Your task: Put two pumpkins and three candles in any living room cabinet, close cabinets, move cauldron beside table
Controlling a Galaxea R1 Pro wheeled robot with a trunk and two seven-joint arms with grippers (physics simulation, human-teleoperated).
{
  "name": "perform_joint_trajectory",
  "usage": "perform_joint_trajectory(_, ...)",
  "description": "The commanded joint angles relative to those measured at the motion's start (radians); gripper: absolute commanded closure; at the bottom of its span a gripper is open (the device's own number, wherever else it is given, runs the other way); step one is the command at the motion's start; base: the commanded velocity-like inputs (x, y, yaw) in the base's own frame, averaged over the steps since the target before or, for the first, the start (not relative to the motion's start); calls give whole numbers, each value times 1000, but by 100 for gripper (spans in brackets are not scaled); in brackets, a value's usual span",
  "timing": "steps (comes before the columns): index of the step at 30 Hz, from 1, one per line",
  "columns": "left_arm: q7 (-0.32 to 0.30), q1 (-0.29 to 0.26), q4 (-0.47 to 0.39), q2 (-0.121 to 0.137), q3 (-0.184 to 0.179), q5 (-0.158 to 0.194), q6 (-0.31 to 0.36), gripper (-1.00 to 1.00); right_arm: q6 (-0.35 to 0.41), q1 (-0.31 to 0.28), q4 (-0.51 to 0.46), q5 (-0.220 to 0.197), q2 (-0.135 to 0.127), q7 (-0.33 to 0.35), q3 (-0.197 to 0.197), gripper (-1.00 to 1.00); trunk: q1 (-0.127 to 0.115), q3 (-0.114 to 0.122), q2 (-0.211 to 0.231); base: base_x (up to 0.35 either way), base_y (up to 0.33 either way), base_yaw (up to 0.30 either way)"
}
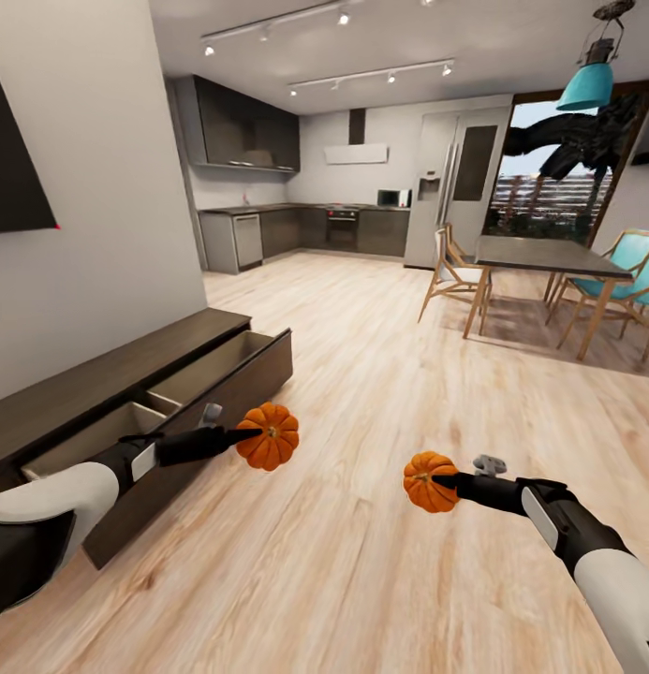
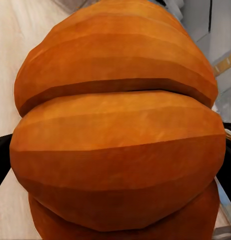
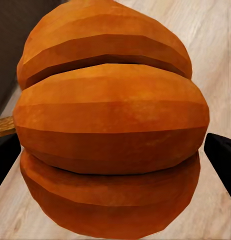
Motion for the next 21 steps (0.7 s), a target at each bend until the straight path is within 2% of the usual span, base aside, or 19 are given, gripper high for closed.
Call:
perform_joint_trajectory(1, -1, 0, 0, 0, 17, 1, 0, 100, 1, 0, 0, -6, 0, 0, -1, 100, 0, 1, 0, 331, 0, -283)
perform_joint_trajectory(21, -1, 0, 0, -2, 17, 1, 0, 100, -1, 0, 12, -4, 1, 0, -1, 100, 0, 14, 0, 334, 0, -283)
